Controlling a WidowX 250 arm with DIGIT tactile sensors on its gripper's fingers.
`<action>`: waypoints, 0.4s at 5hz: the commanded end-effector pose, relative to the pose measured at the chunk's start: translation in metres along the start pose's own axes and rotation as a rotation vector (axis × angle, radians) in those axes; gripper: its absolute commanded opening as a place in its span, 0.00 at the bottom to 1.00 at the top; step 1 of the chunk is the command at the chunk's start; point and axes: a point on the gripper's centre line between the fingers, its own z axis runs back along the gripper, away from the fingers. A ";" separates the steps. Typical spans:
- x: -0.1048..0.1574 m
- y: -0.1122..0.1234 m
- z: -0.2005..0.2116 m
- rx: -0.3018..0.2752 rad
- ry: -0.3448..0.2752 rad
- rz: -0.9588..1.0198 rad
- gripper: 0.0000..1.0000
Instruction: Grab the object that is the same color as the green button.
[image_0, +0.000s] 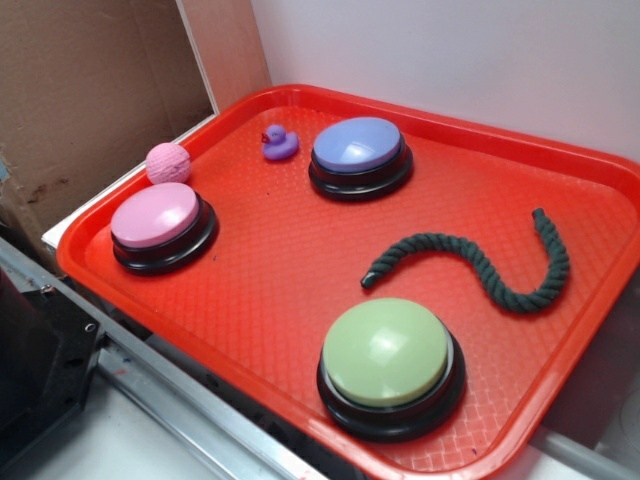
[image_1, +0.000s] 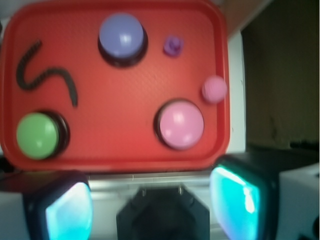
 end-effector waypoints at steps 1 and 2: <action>0.071 -0.074 -0.054 0.104 0.095 -0.370 1.00; 0.054 -0.104 -0.058 0.145 0.078 -0.619 1.00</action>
